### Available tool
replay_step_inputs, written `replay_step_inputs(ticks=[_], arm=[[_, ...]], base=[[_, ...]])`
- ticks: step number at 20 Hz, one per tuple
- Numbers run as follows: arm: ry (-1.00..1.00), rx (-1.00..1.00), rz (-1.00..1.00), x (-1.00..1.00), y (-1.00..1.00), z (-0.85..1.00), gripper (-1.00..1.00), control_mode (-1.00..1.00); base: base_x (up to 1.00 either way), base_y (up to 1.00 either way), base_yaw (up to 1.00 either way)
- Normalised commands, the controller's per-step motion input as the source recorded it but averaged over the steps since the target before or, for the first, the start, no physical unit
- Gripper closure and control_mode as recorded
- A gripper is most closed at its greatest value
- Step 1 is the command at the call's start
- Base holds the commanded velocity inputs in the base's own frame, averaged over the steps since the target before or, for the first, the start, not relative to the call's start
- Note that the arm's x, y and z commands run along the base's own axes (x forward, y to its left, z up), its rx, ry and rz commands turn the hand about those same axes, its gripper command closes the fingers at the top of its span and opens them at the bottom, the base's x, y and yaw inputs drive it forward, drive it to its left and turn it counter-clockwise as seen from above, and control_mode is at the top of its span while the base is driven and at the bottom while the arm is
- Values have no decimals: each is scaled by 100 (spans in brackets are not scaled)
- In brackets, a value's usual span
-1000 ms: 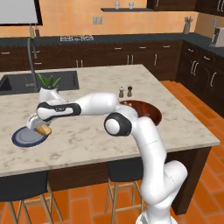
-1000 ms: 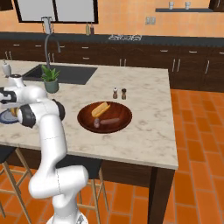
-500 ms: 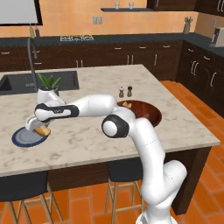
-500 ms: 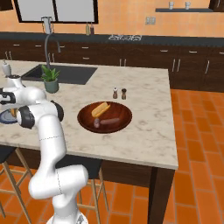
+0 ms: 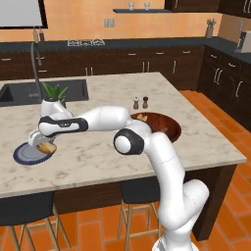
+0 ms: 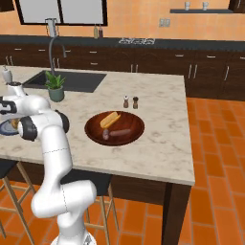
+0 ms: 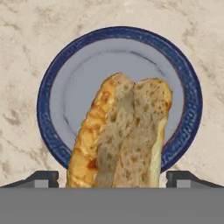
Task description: Place one bun and one sausage from the bowl on each plate.
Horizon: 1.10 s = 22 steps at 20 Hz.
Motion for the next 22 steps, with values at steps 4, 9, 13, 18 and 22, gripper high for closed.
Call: replay_step_inputs(ticks=[4, 9, 13, 18, 22], arm=[[0, 0, 0, 0, -1, 2, -100, -100], [0, 2, -5, -72, -69, 12, -100, -100], [0, 5, -13, -100, -98, 11, -100, -100], [8, 5, -21, -83, -100, 19, -100, -100], [9, 3, -22, -54, -100, 24, -100, -100]], base=[[0, 0, 0], [0, 0, 0], [0, 0, 0], [0, 0, 0], [0, 0, 0]])
